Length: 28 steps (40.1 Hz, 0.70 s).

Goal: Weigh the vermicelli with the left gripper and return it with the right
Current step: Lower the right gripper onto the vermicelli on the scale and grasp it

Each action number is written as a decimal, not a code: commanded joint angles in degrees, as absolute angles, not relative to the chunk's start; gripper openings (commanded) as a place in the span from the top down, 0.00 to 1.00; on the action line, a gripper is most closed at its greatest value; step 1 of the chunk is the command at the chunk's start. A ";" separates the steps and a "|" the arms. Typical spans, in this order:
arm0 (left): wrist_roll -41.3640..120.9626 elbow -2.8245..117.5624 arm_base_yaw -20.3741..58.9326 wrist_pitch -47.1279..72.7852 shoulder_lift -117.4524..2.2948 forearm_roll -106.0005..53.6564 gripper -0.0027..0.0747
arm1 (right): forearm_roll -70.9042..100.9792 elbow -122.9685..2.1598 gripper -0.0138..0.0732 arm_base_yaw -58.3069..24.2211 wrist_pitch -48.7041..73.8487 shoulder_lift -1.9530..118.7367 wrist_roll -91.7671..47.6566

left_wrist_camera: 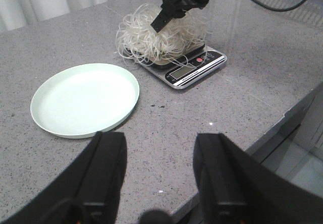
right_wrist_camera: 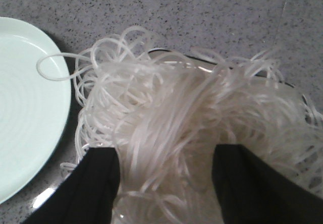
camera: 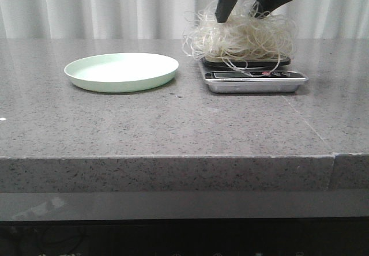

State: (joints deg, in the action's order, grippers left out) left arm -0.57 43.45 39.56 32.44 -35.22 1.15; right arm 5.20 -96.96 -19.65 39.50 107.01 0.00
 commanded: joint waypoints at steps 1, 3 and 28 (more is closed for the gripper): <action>-0.89 44.83 39.85 28.06 -35.21 0.91 0.44 | 4.58 -99.81 0.29 -19.73 38.62 105.15 -0.81; -0.89 44.83 39.85 28.06 -35.21 0.91 0.44 | 4.58 -99.81 0.33 -19.73 38.88 105.15 -0.87; -0.89 44.83 39.85 28.06 -35.21 0.91 0.44 | 4.63 -101.09 0.65 -19.83 40.46 101.94 -0.87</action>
State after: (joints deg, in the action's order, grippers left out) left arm -0.57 43.45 39.56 32.44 -35.22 1.15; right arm 5.09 -98.09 -19.65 42.14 106.71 -0.30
